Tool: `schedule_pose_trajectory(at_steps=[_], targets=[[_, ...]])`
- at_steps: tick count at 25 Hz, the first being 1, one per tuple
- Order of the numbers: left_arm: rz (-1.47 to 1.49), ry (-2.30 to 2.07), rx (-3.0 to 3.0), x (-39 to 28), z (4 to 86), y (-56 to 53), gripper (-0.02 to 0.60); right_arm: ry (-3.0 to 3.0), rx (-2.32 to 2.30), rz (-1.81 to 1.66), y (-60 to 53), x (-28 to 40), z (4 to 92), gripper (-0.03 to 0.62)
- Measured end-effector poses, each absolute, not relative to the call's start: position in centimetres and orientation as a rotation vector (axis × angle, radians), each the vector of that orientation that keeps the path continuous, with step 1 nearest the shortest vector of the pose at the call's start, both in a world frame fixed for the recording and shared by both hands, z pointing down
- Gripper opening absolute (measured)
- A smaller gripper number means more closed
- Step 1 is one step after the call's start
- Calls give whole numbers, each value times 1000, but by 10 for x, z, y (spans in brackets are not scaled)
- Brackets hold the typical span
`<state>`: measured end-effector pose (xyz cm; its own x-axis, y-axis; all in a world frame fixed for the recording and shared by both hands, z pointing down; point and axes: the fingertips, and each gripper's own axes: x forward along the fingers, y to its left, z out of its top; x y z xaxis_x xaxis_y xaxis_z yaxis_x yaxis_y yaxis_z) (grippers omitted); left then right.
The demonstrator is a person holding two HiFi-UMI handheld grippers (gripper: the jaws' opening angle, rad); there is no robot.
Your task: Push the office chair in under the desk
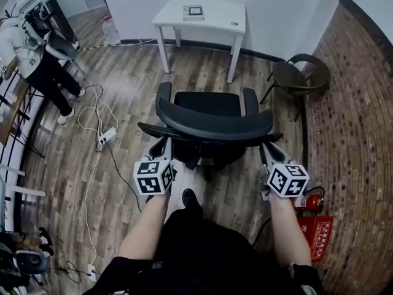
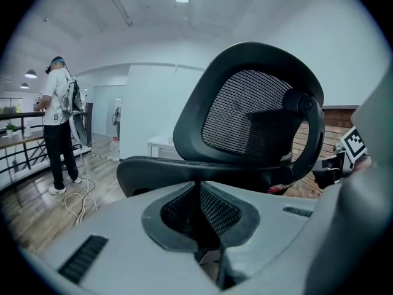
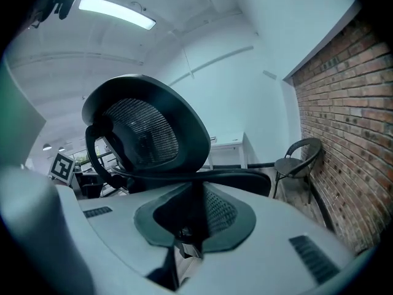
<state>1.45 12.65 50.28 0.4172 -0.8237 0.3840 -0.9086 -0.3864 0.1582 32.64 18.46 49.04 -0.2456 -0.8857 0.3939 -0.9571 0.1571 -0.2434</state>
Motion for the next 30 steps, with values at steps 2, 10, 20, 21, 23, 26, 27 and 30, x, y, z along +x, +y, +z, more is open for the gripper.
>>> schedule_pose_trajectory(at_steps=[2, 10, 20, 21, 23, 26, 27, 30], targets=[[329, -1471, 2328, 15, 504, 110, 14, -2249, 1823, 682, 167, 326, 489, 44], [369, -1405, 2330, 10, 509, 48, 14, -2231, 1869, 728, 107, 320, 488, 46], [406, -1332, 2387, -2, 505, -23, 14, -2184, 1974, 724, 36, 314, 488, 46], [417, -1330, 2391, -2, 505, -31, 14, -2187, 1972, 724, 29, 313, 488, 46], [431, -1331, 2398, -2, 505, -46, 14, -2194, 1950, 720, 13, 314, 488, 46], [425, -1343, 2403, 1, 504, -72, 14, -2209, 1921, 716, -13, 316, 486, 46], [424, -1346, 2399, 1, 504, -80, 14, -2212, 1916, 719, -21, 315, 487, 44], [430, -1361, 2380, -2, 507, -104, 14, -2241, 1890, 729, -43, 312, 489, 46]])
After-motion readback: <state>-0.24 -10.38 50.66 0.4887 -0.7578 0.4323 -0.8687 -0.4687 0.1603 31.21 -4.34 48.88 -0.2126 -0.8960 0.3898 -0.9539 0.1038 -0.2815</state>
